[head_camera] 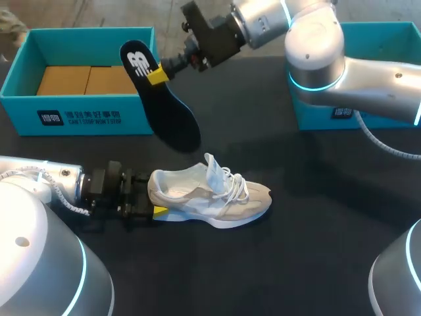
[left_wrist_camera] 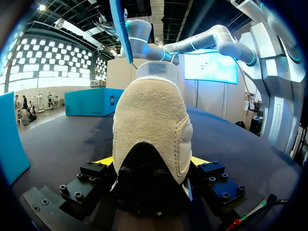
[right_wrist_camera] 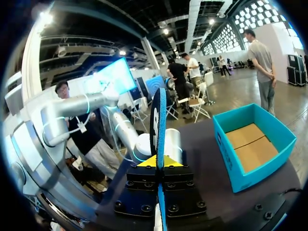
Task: Take the shoe out of the shoebox, open the shoe tongue, remove and reinsert the insole, then place the shoe into the shoebox
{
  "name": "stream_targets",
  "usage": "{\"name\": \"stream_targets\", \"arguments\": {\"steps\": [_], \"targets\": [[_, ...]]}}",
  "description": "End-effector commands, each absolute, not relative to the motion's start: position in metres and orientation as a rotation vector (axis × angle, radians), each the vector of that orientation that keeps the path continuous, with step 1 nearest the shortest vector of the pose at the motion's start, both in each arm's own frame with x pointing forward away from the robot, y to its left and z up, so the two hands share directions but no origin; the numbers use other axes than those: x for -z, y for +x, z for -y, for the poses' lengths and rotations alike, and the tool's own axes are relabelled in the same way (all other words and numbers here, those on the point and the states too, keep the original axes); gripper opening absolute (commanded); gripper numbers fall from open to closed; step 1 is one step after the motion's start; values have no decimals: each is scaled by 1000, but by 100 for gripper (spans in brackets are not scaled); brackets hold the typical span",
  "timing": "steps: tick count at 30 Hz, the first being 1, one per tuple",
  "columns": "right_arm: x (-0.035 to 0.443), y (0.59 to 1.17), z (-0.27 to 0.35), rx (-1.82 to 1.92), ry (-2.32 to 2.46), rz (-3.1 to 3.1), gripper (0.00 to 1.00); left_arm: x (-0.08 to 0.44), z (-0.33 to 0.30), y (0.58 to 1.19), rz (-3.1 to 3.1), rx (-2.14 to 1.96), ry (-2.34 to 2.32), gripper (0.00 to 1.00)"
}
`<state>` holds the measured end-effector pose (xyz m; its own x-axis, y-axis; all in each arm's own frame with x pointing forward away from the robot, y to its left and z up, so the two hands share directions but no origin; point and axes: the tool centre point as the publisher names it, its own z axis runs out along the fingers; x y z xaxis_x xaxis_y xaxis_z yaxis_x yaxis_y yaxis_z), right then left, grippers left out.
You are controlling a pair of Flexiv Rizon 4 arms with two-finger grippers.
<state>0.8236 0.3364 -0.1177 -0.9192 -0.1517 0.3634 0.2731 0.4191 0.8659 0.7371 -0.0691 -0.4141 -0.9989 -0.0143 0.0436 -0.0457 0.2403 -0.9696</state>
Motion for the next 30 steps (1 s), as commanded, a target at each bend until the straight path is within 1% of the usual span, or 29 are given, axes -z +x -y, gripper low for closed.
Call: {"name": "stream_targets", "arguments": {"steps": [1, 18, 30], "targets": [[107, 820, -333, 1512, -144, 2263, 0, 416, 70, 737, 2458, -1917, 61, 0], [76, 803, -308, 1565, -259, 2193, 0, 416, 70, 737, 2458, -1917, 61, 0], [73, 802, -303, 1569, -267, 2202, 0, 416, 70, 737, 2458, -1917, 61, 0]]}}
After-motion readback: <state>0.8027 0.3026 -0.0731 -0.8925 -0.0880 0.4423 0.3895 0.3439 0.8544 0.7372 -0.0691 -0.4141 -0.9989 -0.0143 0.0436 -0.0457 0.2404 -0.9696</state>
